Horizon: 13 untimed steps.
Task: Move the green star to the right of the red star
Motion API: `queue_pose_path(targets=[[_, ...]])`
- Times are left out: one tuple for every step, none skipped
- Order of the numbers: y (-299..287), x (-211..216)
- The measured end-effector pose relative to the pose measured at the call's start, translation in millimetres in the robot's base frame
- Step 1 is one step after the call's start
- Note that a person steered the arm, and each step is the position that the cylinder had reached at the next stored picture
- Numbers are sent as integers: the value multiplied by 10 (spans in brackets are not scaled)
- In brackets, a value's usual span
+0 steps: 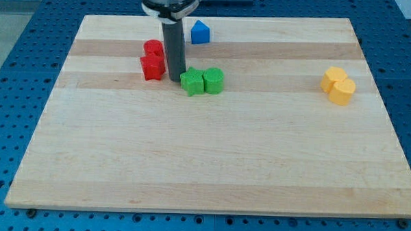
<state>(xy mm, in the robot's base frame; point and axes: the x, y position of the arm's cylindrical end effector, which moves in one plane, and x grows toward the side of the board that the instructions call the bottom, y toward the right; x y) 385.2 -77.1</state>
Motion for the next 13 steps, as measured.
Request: queue_pose_path(targets=[[-76,371],[-102,636],[40,770],[417,765],[512,622],[541,519],[519,518],[518,487],[508,299],[506,261],[501,670],[419,782],[419,542]])
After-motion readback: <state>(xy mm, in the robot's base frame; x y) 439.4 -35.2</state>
